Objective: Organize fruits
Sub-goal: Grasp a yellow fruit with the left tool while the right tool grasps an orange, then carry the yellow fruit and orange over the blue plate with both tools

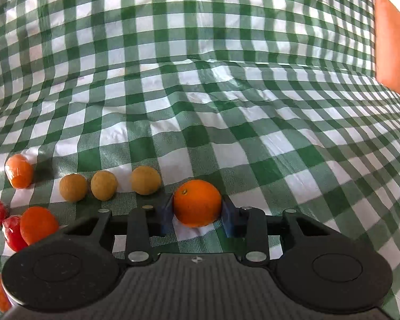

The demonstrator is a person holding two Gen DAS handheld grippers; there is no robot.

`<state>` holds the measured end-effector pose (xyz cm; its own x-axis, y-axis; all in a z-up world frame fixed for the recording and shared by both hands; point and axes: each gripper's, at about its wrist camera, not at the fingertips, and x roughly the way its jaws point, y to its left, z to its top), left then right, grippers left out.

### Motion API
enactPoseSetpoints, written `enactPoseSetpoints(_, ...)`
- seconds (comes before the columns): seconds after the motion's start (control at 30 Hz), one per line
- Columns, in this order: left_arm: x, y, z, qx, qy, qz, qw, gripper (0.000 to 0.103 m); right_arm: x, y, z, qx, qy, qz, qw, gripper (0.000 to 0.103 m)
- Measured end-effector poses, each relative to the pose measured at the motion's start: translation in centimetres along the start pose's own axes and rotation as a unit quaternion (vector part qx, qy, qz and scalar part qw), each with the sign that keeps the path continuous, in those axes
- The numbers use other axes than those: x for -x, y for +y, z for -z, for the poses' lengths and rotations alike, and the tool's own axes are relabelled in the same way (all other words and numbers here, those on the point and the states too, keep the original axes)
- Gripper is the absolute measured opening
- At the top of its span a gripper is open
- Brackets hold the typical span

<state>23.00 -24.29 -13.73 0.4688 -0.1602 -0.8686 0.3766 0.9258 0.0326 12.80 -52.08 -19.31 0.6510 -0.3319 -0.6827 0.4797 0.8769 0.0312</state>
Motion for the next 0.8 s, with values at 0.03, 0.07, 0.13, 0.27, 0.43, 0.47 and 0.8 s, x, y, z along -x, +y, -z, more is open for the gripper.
enactPoseSetpoints(0.03, 0.8, -0.3, 0.1, -0.003, 0.001, 0.001, 1.0000, 0.029, 0.7, -0.1, 0.0, -0.002, -0.002, -0.001, 1.000, 0.038)
enactPoseSetpoints(0.07, 1.8, -0.6, 0.3, -0.007, 0.001, 0.002, 1.0000, 0.029, 1.5, -0.2, 0.1, -0.003, -0.005, -0.003, 1.000, 0.038)
enactPoseSetpoints(0.13, 3.7, -0.8, 0.6, -0.015, -0.001, 0.009, 0.9998, 0.029, 3.6, -0.1, 0.4, 0.002, -0.013, -0.009, 1.000, 0.038)
enactPoseSetpoints(0.27, 8.4, -0.9, 2.4, -0.028, -0.002, 0.020, 0.9994, 0.029, 8.7, 0.4, 1.1, 0.012, -0.018, -0.034, 0.999, 0.038)
enactPoseSetpoints(0.43, 13.9, 0.9, 5.7, -0.020, 0.018, 0.019, 0.9995, 0.029, 15.6, 2.3, 2.8, 0.025, -0.017, -0.081, 0.996, 0.038)
enactPoseSetpoints(0.47, 14.9, 1.5, 6.6, -0.018, 0.025, 0.014, 0.9994, 0.029, 17.2, 3.0, 3.3, 0.030, -0.014, -0.095, 0.995, 0.038)
enactPoseSetpoints(0.8, 23.6, 9.1, 16.3, 0.026, 0.025, -0.017, 0.9992, 0.029, 28.5, 11.5, 7.7, 0.089, 0.006, -0.210, 0.974, 0.039)
